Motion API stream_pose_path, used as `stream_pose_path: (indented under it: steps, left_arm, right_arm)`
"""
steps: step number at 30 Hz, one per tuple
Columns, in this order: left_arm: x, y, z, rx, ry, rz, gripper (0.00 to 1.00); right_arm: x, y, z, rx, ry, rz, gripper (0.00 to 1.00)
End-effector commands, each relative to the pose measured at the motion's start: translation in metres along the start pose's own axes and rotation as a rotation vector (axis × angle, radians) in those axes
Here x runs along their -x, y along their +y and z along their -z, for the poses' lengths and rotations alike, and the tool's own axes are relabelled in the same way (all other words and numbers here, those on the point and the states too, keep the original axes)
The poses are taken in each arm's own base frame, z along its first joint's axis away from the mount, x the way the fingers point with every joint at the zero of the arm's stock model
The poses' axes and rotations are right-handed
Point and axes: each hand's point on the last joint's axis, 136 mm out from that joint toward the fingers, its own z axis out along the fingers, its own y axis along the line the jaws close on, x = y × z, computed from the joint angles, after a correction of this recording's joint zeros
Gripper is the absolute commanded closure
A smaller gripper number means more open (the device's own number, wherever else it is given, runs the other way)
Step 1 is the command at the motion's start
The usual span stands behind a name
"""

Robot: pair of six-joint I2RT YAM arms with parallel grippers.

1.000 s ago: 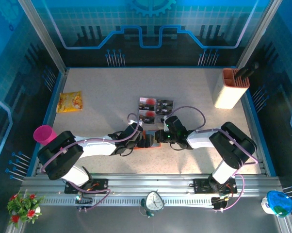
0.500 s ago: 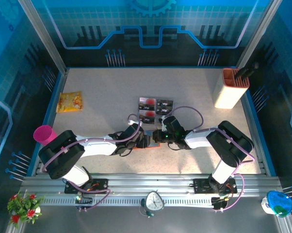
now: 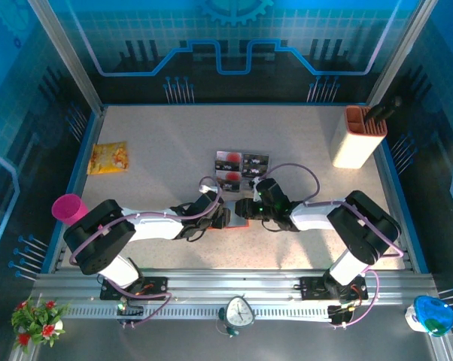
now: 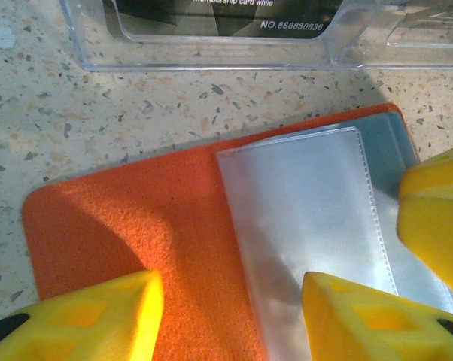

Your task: Put the credit cards into the card holder

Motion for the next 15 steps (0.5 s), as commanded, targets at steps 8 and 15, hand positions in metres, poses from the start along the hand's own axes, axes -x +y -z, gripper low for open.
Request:
stream_pose_path:
  steps: [8, 15]
  left_arm:
    - [-0.045, 0.024, -0.004, 0.055, 0.136, -0.02, 0.51]
    - [-0.043, 0.024, -0.002, 0.048, 0.127, -0.023, 0.52]
  right_arm:
    - [-0.002, -0.001, -0.004, 0.031, 0.019, -0.046, 0.64]
    - [0.0, 0.004, -0.01, 0.077, 0.025, -0.075, 0.65]
